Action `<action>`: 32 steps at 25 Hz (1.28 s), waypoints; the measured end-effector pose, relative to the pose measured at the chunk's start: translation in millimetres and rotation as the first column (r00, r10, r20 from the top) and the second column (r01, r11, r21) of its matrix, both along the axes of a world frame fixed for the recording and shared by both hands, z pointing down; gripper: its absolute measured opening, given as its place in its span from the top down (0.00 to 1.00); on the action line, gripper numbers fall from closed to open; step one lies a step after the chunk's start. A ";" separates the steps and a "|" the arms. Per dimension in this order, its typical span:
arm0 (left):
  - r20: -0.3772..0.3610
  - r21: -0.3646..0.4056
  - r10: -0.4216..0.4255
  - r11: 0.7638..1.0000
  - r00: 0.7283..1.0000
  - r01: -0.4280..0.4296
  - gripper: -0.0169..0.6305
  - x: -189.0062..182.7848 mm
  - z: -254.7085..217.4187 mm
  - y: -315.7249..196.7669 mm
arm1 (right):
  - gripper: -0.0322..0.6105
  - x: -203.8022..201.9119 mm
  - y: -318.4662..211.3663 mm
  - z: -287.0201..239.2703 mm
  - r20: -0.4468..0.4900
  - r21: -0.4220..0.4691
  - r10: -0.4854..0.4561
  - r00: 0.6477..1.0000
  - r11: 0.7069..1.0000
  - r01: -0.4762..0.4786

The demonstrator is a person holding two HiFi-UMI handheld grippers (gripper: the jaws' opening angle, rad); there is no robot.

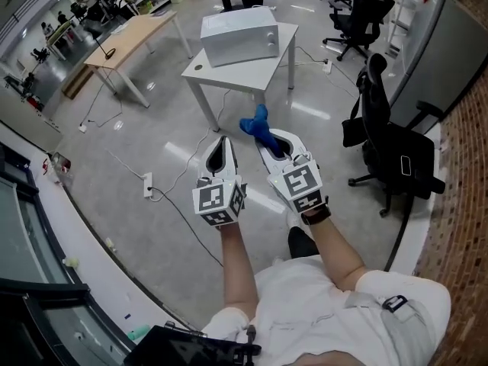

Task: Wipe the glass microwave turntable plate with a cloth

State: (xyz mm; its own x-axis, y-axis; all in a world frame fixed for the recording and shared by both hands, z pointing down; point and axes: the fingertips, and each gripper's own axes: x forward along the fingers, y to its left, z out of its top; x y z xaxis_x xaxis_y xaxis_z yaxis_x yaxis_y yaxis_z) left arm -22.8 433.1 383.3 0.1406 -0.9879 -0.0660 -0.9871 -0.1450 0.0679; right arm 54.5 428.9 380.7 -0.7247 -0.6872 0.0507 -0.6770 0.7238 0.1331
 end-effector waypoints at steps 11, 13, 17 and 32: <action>0.210 0.119 0.023 0.992 0.977 -0.048 0.98 40.2 -44.0 -137.4 | 0.85 33.8 -151.1 -46.0 0.067 0.060 0.051 0.996 0.997 -0.055; 0.208 0.131 0.021 0.990 0.978 -0.049 0.98 47.6 -45.9 -157.7 | 0.85 44.5 -174.4 -45.7 0.075 0.054 0.058 0.995 0.997 -0.062; 0.207 0.135 0.004 0.990 0.978 -0.032 0.98 54.0 -43.0 -191.5 | 0.85 58.4 -214.7 -37.0 0.083 0.028 0.058 0.995 0.998 -0.061; 0.189 0.100 -0.051 0.994 0.981 0.032 0.98 52.1 -19.0 -277.6 | 0.85 60.8 -304.2 1.9 0.061 -0.029 0.014 0.998 1.000 -0.012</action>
